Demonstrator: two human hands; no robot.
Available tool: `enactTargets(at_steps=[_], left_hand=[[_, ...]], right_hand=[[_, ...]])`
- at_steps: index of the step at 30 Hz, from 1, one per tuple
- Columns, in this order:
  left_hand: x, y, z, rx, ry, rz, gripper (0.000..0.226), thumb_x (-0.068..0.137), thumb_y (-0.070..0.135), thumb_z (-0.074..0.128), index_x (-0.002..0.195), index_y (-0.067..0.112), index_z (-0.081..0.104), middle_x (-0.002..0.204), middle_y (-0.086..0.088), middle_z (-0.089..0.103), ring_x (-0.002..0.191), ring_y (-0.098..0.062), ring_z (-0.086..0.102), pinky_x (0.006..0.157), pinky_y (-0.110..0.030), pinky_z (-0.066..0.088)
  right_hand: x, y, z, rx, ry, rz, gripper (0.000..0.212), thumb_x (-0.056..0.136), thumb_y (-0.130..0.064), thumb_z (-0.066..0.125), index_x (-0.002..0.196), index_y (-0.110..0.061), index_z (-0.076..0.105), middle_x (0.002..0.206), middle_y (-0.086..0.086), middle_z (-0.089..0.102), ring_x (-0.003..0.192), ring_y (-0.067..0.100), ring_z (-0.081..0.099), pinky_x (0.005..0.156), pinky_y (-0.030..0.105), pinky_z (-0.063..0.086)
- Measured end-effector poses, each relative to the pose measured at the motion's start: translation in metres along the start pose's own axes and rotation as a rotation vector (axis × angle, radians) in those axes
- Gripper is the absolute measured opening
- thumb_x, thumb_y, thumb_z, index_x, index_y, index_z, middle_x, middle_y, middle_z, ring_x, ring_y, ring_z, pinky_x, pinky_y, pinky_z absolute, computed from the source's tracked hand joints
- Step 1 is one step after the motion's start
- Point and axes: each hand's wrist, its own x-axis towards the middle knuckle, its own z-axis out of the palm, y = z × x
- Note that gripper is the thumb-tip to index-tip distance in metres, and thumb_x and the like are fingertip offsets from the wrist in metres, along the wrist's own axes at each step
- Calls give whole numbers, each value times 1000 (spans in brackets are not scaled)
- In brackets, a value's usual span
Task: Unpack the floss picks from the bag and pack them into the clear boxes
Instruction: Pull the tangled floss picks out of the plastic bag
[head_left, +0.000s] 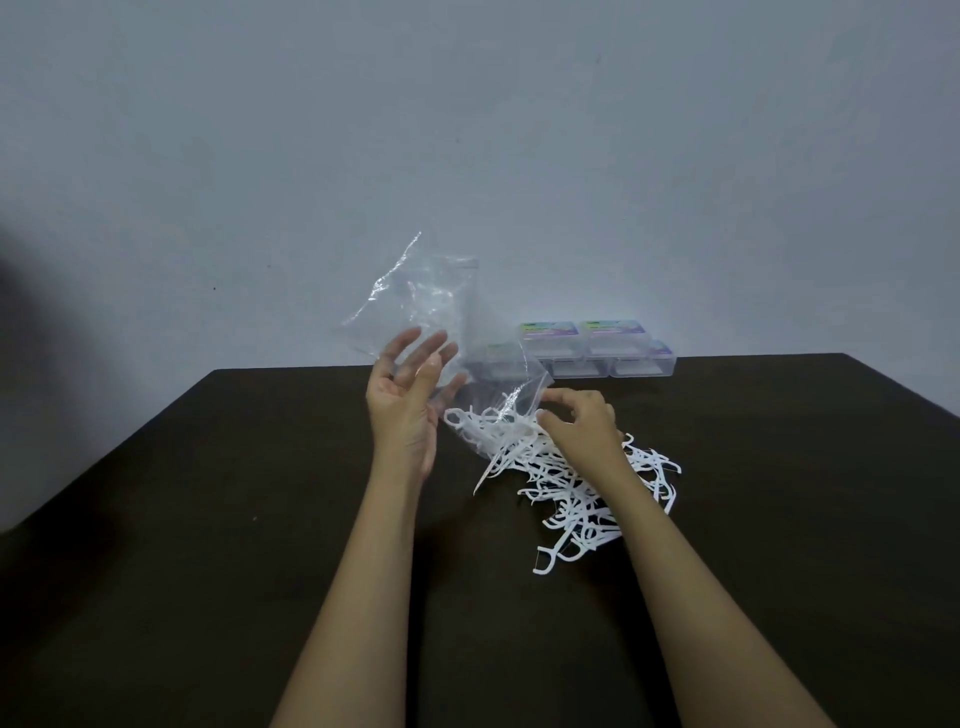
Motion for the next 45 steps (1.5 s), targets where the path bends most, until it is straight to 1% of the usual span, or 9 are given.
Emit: enactTargets(at_steps=[2,6,11,17,21,27,33,39,45], left_hand=[[-1,0,2,53,-29,19,27,87,-5,54,103,17,55,99,-1,70,96,-18,67,84,-41,53],[-2,1,3,99,-65,22,25,86,-5,54,100,15,57,96,0,72,95,-18,67,84,-39,53],[9,9,11,104,-91,10,24,88,-8,50,98,13,57,90,0,73,88,-16,69,82,-37,54],[35,22,27,231,-229,-3,23,86,-5,53,99,13,58,89,-1,74,85,-19,70,80,-34,56],[46,24,36,233,-256,-52,16,86,3,55,97,15,58,84,-4,74,81,-19,71,78,-34,56],[61,26,49,219,-227,-109,9,89,9,54,95,13,59,80,-5,73,76,-20,71,75,-35,56],[71,30,61,152,-147,-180,10,92,10,53,83,14,52,78,-5,72,75,-20,70,73,-39,57],[76,43,63,160,-86,-167,15,89,0,53,92,14,50,68,-8,70,70,-24,69,70,-41,58],[74,59,41,309,-56,-190,10,91,2,52,83,5,57,73,-9,67,67,-19,68,57,-28,57]], right_hand=[[0,-1,1,172,31,14,42,73,-52,50,103,-28,67,112,1,61,109,20,55,98,45,42],[-8,-7,-4,435,68,-14,9,89,-20,59,85,-16,65,83,-4,64,84,12,59,77,23,47],[-7,-7,0,673,78,87,5,86,-15,63,83,-13,66,81,1,66,80,12,60,70,18,48],[-1,-5,-3,927,81,237,4,82,-12,66,80,-10,63,75,2,61,73,12,54,74,24,46],[2,-3,-4,1118,47,255,4,81,-6,65,78,-8,62,83,8,62,83,18,55,80,26,47],[3,0,-6,1104,95,256,13,75,-10,70,68,-11,60,83,13,59,84,23,50,85,32,45],[3,-1,-14,1226,166,218,19,79,3,63,66,-8,54,86,11,68,93,21,63,94,31,45],[6,-2,-18,1238,246,183,18,82,4,60,71,-7,52,75,11,67,77,19,65,75,22,53],[2,-4,-25,1144,343,152,13,84,3,59,79,-8,56,75,7,63,71,15,60,68,20,54]])
